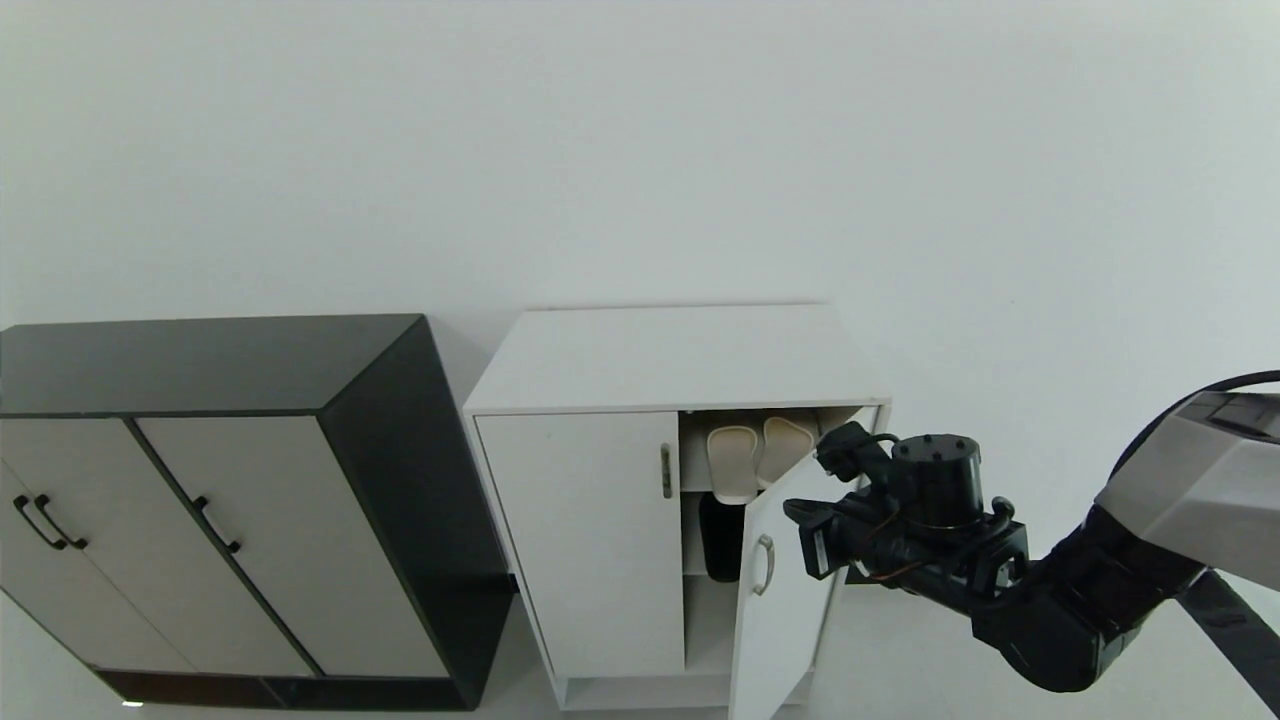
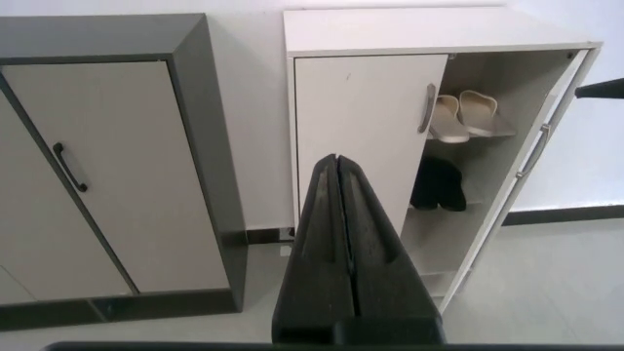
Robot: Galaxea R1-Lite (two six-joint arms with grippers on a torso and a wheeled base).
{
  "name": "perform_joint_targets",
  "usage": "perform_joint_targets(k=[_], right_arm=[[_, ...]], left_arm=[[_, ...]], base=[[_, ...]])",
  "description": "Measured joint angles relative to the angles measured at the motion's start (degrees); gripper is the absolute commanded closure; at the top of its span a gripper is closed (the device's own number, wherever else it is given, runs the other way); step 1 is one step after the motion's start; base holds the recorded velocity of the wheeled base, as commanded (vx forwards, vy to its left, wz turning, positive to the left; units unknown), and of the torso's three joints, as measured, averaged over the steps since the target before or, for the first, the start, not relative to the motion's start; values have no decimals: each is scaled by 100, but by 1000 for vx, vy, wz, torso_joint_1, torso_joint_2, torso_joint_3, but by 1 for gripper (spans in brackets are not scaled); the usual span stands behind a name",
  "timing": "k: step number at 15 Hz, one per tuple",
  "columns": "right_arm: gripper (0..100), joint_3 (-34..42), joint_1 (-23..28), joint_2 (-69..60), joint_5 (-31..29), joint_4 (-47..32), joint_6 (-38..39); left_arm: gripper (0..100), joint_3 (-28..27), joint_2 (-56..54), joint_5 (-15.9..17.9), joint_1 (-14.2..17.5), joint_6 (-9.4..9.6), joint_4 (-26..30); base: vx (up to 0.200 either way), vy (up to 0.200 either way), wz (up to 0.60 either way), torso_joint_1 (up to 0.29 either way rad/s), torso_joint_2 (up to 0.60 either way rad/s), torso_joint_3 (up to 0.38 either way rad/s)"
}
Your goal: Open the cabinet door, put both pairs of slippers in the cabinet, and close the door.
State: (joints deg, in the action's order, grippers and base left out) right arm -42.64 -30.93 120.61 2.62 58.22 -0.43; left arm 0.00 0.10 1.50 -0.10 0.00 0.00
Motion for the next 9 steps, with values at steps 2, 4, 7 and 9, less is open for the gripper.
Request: perform_joint_targets(k=[2, 4, 7, 9], right_arm=[[100, -110, -5, 89, -6, 2, -6], [100, -234, -2, 190, -6, 0, -9], [100, -474, 0, 372, -17, -6, -9], [100, -647, 1, 480, -17, -12, -9]], left_arm=[[100, 0, 0, 0, 2, 0, 0], [100, 0, 0, 0, -1, 0, 0], [100, 0, 0, 0, 0, 0, 0], [100, 0, 0, -2, 2, 0, 0]], base=[[0, 0, 0, 0, 0, 0], [0, 0, 0, 0, 0, 0], [0, 0, 0, 0, 0, 0], [0, 0, 0, 0, 0, 0]])
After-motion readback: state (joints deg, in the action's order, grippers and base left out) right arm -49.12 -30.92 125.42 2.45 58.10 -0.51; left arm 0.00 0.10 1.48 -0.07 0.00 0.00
